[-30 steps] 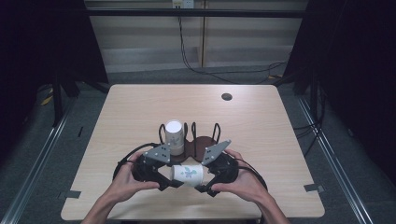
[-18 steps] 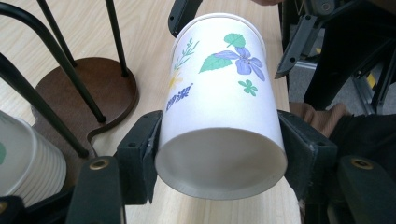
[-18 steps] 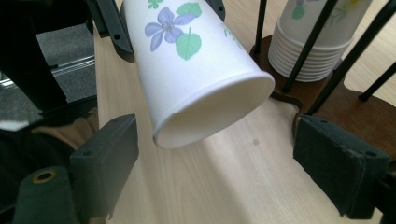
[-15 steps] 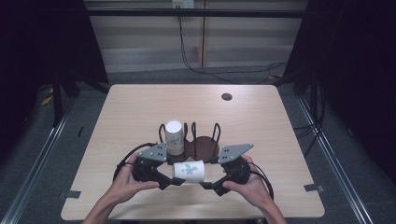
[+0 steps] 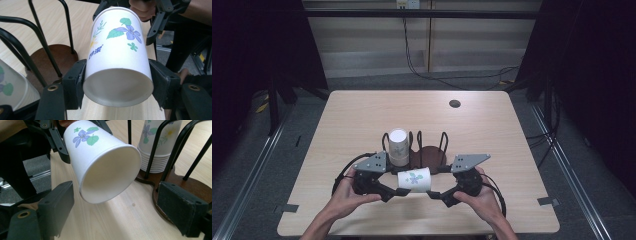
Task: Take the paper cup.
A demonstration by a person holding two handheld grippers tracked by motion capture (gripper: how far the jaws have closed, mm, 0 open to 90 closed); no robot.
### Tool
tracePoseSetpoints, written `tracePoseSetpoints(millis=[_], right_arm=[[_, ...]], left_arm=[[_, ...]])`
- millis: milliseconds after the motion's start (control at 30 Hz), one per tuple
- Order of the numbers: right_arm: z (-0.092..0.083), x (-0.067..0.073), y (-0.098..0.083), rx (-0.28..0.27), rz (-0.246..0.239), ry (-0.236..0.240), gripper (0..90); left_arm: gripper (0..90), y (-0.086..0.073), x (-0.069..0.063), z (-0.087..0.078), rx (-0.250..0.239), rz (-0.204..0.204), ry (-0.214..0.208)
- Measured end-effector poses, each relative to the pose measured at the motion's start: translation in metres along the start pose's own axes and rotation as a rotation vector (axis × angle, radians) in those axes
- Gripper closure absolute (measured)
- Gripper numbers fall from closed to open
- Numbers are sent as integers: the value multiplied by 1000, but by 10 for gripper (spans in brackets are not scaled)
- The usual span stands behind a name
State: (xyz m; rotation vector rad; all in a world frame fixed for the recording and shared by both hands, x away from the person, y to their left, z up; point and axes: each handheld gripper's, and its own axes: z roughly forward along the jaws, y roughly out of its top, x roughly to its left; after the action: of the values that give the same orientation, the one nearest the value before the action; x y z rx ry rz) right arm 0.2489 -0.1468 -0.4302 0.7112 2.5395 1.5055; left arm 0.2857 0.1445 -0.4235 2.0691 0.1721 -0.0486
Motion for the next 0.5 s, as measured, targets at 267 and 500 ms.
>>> tracePoseSetpoints(millis=[267, 500], right_arm=[[0, -1, 2, -43, 15, 18, 142], [-2, -2, 0, -78, 29, 12, 138]], left_arm=[[365, -5, 0, -1, -64, -11, 0], [364, -5, 0, 1, -81, -12, -10]])
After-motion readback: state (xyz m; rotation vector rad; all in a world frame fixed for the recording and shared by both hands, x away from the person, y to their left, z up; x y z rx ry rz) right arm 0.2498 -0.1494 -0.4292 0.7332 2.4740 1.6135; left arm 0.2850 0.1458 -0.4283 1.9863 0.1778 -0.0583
